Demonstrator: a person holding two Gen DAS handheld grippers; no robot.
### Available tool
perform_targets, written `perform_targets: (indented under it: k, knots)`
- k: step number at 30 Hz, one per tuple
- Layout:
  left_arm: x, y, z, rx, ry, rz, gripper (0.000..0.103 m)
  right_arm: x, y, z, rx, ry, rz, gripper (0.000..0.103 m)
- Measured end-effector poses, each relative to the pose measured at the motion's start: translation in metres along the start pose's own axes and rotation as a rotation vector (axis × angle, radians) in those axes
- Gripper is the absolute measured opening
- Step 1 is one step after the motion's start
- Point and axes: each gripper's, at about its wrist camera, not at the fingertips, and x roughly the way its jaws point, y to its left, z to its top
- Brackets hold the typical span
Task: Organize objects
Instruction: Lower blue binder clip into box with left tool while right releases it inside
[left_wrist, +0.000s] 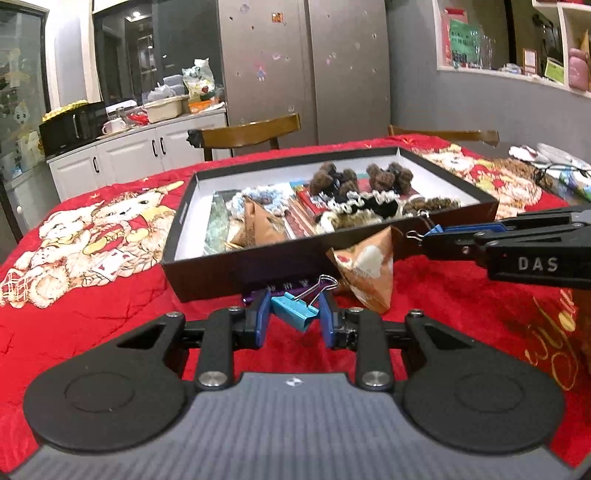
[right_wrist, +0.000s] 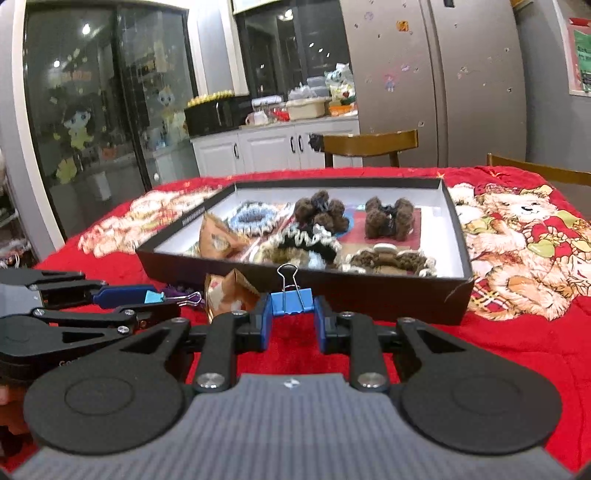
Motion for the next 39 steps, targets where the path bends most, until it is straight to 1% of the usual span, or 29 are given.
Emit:
perform_targets:
  k: [3,9,19,21,24,26,28,30,33,35,37,39]
  knots:
    - [-0.004,0.004,0.0,-0.021,-0.038,-0.01,0.033,-0.003,-0.004,0.003,0.032,-0.014,0.0,0.027]
    - [-0.008,0.01,0.002,-0.054,-0.11,-0.001,0.033,-0.008,-0.01,0.007,0.083,-0.05,0.013,0.027]
    - [-0.016,0.027,0.008,-0.051,-0.264,0.091,0.033,-0.017,-0.018,0.013,0.136,-0.128,0.011,0.027]
    - [-0.014,0.033,0.009,-0.084,-0.279,0.1,0.033,-0.016,-0.022,0.015,0.165,-0.142,0.003,0.027]
    - [-0.003,0.04,0.011,-0.116,-0.26,0.106,0.033,-0.011,-0.026,0.02,0.203,-0.129,-0.036,0.027]
    - [0.003,0.039,0.014,-0.103,-0.257,0.126,0.033,-0.006,-0.027,0.025,0.204,-0.107,-0.076,0.027]
    - [0.009,0.04,0.019,-0.079,-0.267,0.143,0.033,-0.002,-0.029,0.031,0.217,-0.09,-0.089,0.027]
    - [0.019,0.047,0.026,-0.086,-0.261,0.156,0.033,0.004,-0.028,0.039,0.225,-0.079,-0.101,0.027]
    - [0.037,0.06,0.039,-0.118,-0.209,0.136,0.033,0.018,-0.026,0.052,0.206,-0.04,-0.115,0.027]
    - [0.047,0.069,0.047,-0.146,-0.168,0.115,0.033,0.033,-0.026,0.062,0.2,-0.004,-0.141,0.027]
    - [0.056,0.078,0.052,-0.184,-0.137,0.095,0.033,0.048,-0.028,0.068,0.218,0.033,-0.152,0.027]
    - [0.064,0.084,0.057,-0.198,-0.108,0.08,0.033,0.062,-0.029,0.071,0.222,0.065,-0.162,0.027]
